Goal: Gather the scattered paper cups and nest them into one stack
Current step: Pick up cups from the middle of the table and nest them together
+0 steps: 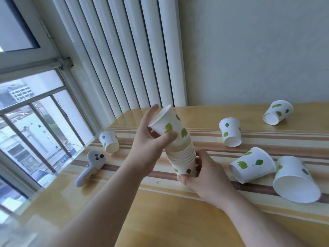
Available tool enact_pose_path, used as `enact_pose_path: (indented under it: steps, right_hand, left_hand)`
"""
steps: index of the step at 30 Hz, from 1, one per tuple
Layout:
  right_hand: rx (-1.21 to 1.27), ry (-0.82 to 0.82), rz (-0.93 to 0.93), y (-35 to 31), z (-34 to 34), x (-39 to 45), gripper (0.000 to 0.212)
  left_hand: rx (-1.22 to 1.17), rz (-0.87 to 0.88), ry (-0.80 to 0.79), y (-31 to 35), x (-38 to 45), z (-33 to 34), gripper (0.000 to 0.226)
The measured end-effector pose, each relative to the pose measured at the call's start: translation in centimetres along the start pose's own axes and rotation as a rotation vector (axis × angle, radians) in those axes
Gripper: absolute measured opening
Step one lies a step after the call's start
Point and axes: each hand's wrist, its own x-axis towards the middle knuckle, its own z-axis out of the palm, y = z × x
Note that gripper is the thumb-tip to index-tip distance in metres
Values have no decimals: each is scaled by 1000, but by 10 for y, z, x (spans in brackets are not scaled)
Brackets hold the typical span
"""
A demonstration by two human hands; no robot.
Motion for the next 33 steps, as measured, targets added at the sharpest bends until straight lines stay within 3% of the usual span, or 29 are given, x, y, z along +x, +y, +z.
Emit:
enact_pose_path:
  steps: [4,10,13,16,18,22,25,30,33]
  right_hand:
    - [12,8,7,1,1,1,59]
    - [16,9,1,2,2,0,56]
    - [7,13,-3,2,2,1,54]
    - [17,16,3,3,2,2,52]
    - [19,13,1,2,2,1,52]
    - [23,4,4,2,2,2,52]
    - [18,7,5,2,2,2,52]
    - [20,10,11,3,2,2,52]
    - [16,14,12,1,2,2,52]
  left_hand:
    - [231,10,4,-9,-8,-1,87]
    - [139,-34,-145,-17,-12,-21,86]
    - [201,-24,-41,-20,-1,-43,72]
    - [804,-59,227,-26,23,-72,56]
    - [1230,-100,342,-30,40,-96,60]
    - [1549,-389,386,-39,75,-153,82]
    - [1617,-555,294,-53,83,-173,95]
    - [1502,-230,170,-67,71,-155,87]
    - [1209,-171,180,-72,61,-134,83]
